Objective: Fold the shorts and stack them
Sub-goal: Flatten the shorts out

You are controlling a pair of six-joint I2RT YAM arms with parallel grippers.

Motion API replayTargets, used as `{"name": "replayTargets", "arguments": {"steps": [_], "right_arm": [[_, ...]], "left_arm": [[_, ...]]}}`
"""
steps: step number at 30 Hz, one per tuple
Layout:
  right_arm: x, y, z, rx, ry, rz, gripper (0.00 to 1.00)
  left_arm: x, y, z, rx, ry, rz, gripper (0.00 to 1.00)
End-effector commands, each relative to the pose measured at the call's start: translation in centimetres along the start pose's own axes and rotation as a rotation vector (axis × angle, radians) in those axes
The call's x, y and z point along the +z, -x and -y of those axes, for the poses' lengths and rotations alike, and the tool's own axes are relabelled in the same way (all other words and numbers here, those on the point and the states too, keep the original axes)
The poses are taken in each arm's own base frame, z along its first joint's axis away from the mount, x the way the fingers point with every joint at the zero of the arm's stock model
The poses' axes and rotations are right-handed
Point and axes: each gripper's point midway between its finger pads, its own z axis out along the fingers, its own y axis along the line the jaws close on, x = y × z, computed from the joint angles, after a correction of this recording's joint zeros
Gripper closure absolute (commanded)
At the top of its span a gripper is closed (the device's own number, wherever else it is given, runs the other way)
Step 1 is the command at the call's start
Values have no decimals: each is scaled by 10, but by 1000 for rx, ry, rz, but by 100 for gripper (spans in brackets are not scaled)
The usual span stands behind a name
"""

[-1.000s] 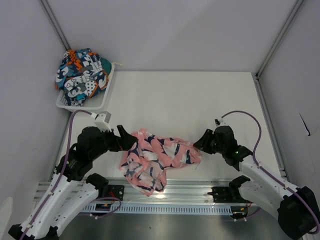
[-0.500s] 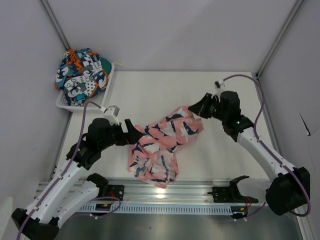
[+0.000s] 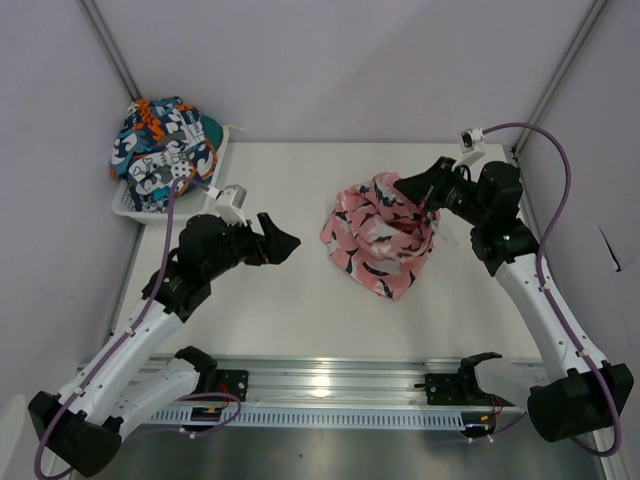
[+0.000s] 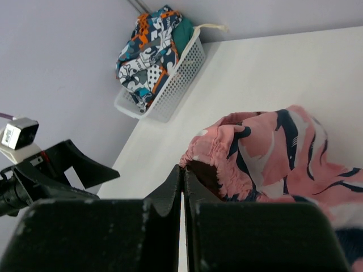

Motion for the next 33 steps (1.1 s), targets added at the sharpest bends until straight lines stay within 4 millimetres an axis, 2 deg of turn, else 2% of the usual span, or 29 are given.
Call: {"name": "replayTargets", "arguments": {"steps": [1,3,4,6,7,9,10,12,15,18,20,21,23,24,25,28,30,31,33], "right_arm": [[-8,2,-17,-75,66,-20,100],[-8,1,-17,-74,65,-35,100],[-8,0,-16,-72,62,-40,100],[-6,-5,-14,-65,60,-53,100],[-6,-6,-14,-62,62,-55,100],[-5,-7,-13,-54,60,-61,100],[-5,-7,-13,-54,63,-62,100],[-5,-7,-15,-54,68,-63,100],[-5,-8,-14,-46,59,-67,100],[-4,-12,-9,-38,34,-77,100],[-3,-14,0,-30,-15,-76,100],[-3,-15,2,-24,-32,-77,100],[-3,-15,9,-16,-73,-70,100],[-3,-16,11,-12,-85,-69,100],[-3,-16,14,-7,-96,-65,100],[-3,-17,15,3,-106,-57,100],[-3,-17,15,5,-104,-54,100],[-3,-16,15,6,-107,-52,100],[-3,-15,14,7,-105,-48,100]], "left_arm": [[3,36,26,34,-92,125,3],[14,39,28,49,-108,140,3],[20,45,36,65,-143,172,3],[33,44,43,88,-178,164,4],[48,33,46,96,-189,122,5],[62,30,55,118,-216,123,6],[75,19,56,119,-203,101,6],[86,10,61,118,-215,92,6],[106,-15,55,105,-199,31,7],[107,-46,67,154,-237,9,8],[106,-58,68,207,-228,14,8],[101,-66,79,232,-257,13,8],[99,-77,77,273,-247,11,8],[97,-87,83,288,-262,-7,8],[99,-90,77,297,-224,-11,8],[102,-102,78,323,-199,-25,8],[105,-102,82,339,-191,-18,8],[111,-109,76,346,-167,-38,8],[116,-108,80,354,-159,-43,8]]}}
